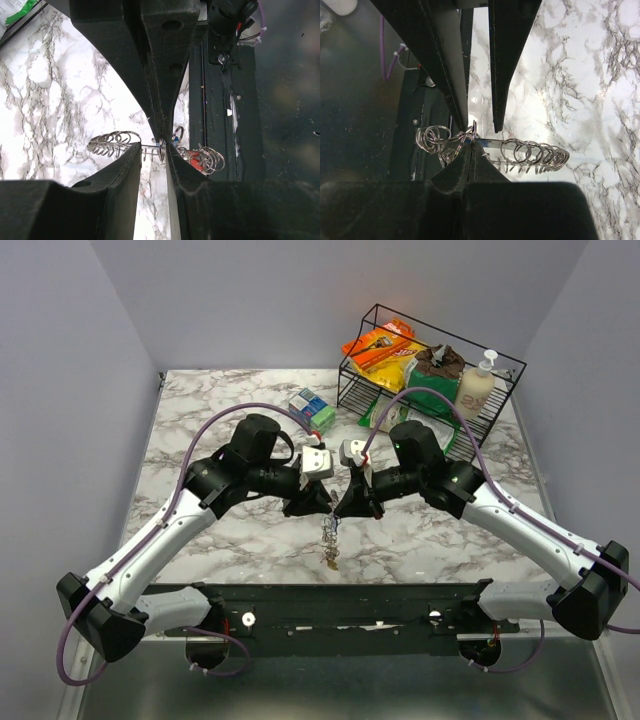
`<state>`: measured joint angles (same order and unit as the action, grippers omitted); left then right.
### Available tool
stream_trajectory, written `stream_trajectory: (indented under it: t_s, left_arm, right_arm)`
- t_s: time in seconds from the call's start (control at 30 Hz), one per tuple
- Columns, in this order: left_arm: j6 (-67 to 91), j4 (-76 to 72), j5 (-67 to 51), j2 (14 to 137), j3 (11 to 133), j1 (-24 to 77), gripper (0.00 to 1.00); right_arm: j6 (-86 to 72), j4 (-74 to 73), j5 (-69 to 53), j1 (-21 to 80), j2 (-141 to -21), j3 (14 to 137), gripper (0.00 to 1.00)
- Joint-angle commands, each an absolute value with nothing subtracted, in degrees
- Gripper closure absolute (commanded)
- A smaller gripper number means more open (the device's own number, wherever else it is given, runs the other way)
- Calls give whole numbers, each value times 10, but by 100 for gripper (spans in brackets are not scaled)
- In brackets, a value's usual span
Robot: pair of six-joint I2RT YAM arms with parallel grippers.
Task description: Put the keys on the keyring
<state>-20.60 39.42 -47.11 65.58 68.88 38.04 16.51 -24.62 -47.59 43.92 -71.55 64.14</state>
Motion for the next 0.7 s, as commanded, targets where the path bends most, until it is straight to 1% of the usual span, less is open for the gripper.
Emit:
stream_trajectory:
  t_s: [0.0,0.1,0.2,0.23,0.27,0.5,0.6,0.63,0.67]
  left_arm:
    - [-206,381,-481,661,692,388,66]
    - [-202,376,-485,666,687,391,68]
    - [-200,374,-483,671,687,394,76]
    - [-200,377,-482,673,688,395,81]
    - [-201,377,-481,673,689,395,82]
    - [-207,388,-471,675,689,398,81]
    - [-207,391,-463,676,689,399,88]
    - [-207,392,-462,678,689,398,94]
    - [-207,393,-463,679,689,399,97]
  right_arm:
    - [166,-239,-477,442,-710,658,99]
    - [164,-233,-477,442,-708,657,99]
    - [162,-229,-476,442,-706,656,99]
    - [161,-229,-477,443,-706,656,99]
    - [161,-229,-477,442,-706,656,99]
    - [156,-221,-476,442,-700,654,99]
    - [156,-217,-476,442,-700,653,99]
    - [155,-217,-478,442,-700,654,99]
    - [154,-217,-479,442,-701,654,99]
